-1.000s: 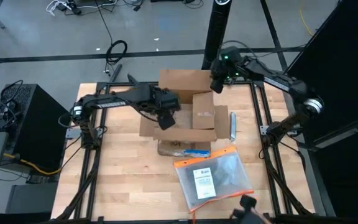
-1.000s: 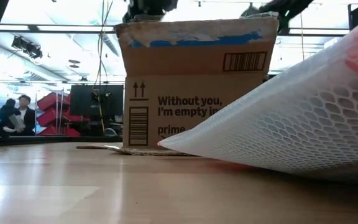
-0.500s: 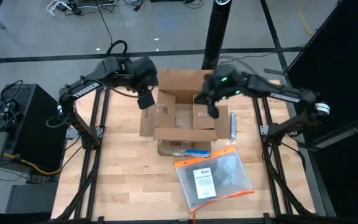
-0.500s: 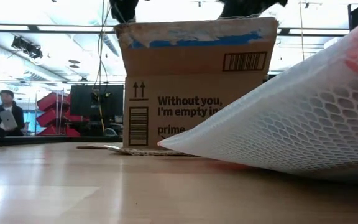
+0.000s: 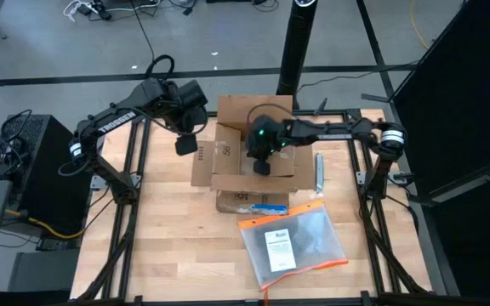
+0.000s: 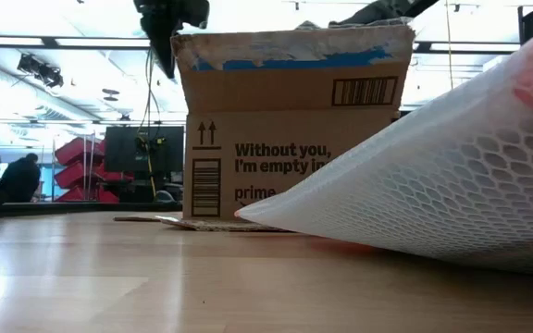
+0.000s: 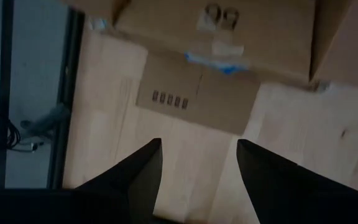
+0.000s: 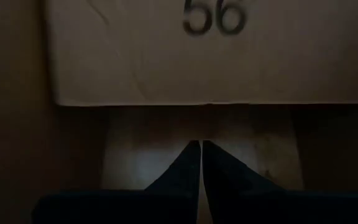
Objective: Unpack boxes
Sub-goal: Break down the cardboard box until it is fully flat
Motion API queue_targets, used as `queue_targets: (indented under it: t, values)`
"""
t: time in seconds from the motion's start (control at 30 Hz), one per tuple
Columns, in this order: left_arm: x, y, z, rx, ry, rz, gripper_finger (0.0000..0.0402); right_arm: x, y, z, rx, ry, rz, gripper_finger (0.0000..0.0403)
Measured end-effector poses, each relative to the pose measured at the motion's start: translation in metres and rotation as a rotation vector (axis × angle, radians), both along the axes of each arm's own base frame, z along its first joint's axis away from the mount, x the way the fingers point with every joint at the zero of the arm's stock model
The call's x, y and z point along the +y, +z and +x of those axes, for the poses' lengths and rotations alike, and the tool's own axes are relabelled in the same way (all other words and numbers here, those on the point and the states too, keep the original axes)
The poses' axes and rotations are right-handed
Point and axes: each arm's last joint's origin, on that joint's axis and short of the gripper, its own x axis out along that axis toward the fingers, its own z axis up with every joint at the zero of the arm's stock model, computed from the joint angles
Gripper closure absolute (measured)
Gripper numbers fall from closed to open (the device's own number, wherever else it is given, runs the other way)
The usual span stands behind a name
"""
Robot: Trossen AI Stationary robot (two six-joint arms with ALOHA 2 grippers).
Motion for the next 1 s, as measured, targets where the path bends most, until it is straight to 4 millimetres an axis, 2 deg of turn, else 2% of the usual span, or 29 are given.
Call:
queue_targets:
  t: [0.2, 0.43, 0.7, 0.77, 0.9, 1.0]
  values:
    - [-0.006, -0.001, -0.011, -0.039, 0.045, 0.000, 0.0204, 0.003, -0.028, 0.022, -0.039, -0.020, -0.004, 0.0403]
    - [-0.016, 0.019, -0.021, -0.136, 0.101, 0.004, 0.0204, 0.023, 0.014, 0.042, -0.320, 0.066, -0.018, 0.0403]
    - [-0.028, 0.041, -0.036, -0.249, 0.160, -0.001, 0.0204, 0.049, 0.065, 0.056, -0.638, 0.178, -0.026, 0.0403]
    - [-0.031, 0.051, -0.039, -0.288, 0.160, 0.007, 0.0204, 0.048, 0.065, 0.063, -0.667, 0.191, -0.024, 0.0403]
    - [-0.037, 0.071, -0.050, -0.334, 0.186, 0.006, 0.0204, 0.043, 0.041, 0.074, -0.565, 0.169, -0.008, 0.0403]
    - [-0.042, 0.076, -0.059, -0.360, 0.235, -0.045, 0.0204, 0.039, 0.047, 0.073, -0.510, 0.170, -0.013, 0.0403]
